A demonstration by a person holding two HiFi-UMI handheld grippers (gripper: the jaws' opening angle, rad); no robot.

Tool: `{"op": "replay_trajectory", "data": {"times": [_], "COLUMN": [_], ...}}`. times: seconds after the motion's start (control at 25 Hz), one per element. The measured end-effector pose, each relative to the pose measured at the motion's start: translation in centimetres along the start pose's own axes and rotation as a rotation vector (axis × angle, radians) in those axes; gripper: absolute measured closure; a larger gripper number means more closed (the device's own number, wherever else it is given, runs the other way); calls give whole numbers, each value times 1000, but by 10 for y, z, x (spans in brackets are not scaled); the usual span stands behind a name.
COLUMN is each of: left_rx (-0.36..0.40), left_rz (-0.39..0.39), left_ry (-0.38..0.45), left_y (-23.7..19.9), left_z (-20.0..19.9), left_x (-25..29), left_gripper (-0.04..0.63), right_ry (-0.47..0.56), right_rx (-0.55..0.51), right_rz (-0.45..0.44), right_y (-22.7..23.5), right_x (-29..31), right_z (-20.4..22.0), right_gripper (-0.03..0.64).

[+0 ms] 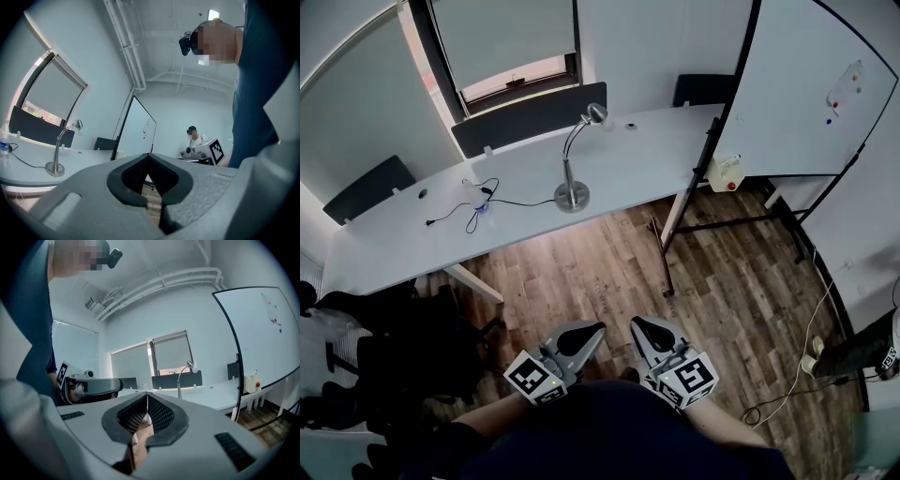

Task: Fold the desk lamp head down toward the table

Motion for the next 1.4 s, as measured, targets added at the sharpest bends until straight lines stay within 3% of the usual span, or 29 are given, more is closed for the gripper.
{"op": "replay_trajectory", "data": {"times": [0.24,0.6,0.96,1.2,1.4], "left_rx": [-31,-18,-33,-73,-69], "left_rz": [-19,-61,-87,-74,-51], "left_ry": [-2,-5,-2,5,16], "left_y": [1,4,-17,-54,-117], "left_z": [1,14,18,21,10], "left_x": [26,65,83,92,95], "left_gripper": [591,591,591,591,591], "right_ry": [10,11,11,-9,-6], "right_rx": [-3,-2,2,-20,-37], "right_rz": [-16,-51,-54,-39,-9], "right_y": [23,64,88,103,116], "right_x": [-3,-17,-5,26,82], "right_z": [-4,0,0,1,-8], "right_gripper": [606,606,604,604,604]}}
Point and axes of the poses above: the fingertips, and each gripper's own axes: x forward along the fingers, y to its right, z out of its underside, the point moved 2 cm from there along -x, backward along the fingers, and after that the axes turned 3 degrees about y, right-handed, at the moved point
